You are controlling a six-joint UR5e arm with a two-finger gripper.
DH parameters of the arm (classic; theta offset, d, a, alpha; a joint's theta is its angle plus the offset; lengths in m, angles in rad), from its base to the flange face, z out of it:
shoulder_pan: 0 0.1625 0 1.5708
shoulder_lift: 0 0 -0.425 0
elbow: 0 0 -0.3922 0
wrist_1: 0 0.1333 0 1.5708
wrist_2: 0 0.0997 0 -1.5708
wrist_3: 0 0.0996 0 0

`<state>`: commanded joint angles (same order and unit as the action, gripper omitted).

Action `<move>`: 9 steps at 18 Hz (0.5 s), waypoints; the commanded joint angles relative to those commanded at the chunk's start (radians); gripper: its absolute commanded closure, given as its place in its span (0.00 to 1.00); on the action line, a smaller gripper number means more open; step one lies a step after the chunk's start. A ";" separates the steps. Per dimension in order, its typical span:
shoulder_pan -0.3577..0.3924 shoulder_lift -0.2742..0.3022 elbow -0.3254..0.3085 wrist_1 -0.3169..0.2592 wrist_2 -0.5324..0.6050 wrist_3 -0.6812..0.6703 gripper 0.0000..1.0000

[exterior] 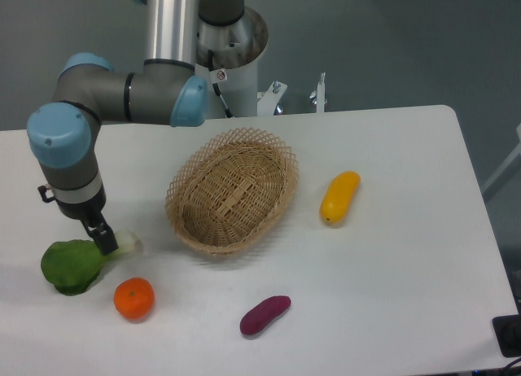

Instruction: Place the green vegetable on the table

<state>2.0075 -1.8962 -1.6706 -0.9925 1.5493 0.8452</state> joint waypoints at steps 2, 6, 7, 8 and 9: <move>0.060 0.008 0.017 -0.002 0.006 0.002 0.00; 0.195 0.008 0.043 -0.003 0.009 0.038 0.00; 0.221 0.003 0.060 -0.005 0.009 0.057 0.00; 0.247 0.000 0.078 -0.009 0.008 0.061 0.00; 0.282 0.000 0.089 -0.011 0.008 0.061 0.00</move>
<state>2.2899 -1.8960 -1.5816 -1.0032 1.5570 0.9066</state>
